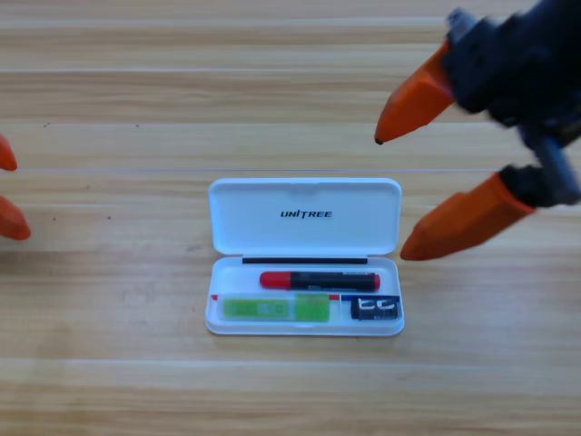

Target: Clean up eraser and pencils

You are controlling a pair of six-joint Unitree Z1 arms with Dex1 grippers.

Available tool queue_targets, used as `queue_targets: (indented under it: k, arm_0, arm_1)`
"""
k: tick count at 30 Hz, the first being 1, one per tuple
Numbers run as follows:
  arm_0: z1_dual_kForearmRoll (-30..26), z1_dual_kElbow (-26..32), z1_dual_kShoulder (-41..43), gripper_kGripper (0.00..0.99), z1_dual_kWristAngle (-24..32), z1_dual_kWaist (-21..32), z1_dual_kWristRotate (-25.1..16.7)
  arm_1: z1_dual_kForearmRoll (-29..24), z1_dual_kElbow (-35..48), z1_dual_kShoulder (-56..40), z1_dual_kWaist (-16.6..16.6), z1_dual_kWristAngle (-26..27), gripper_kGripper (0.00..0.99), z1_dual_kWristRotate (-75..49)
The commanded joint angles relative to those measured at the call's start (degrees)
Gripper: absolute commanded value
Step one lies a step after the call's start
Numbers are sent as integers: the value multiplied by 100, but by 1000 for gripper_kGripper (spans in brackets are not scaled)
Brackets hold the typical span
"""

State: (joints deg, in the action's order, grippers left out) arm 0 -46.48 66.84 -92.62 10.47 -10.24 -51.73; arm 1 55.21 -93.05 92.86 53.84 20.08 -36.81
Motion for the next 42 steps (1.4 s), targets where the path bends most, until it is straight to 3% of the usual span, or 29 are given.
queue_targets:
  k: [1,5,9,16,28,33,42]
  arm_0:
    - [-2,136,-28,925,69,109,93]
    - [-265,884,-433,578,96,-84,5]
    - [-265,1718,-978,0,272,-321,-74]
    - [-336,2958,-2059,0,720,-602,313]
    - [-503,4469,-4045,0,1467,-1139,638]
    - [-608,4751,-4572,0,1757,-1235,735]
    - [-837,4768,-4801,0,2135,-1288,805]
  arm_1:
    - [-239,322,-242,-216,857,945,271]
    - [-784,885,-550,-252,945,945,490]
    - [-1522,1553,-1139,-252,945,948,807]
    - [-1715,1816,-1253,-234,1024,954,912]
    - [-1777,1966,-1350,-234,1033,954,930]
    - [-1786,1966,-1341,-234,1033,954,939]
    - [-1803,1957,-1306,-225,1068,954,939]
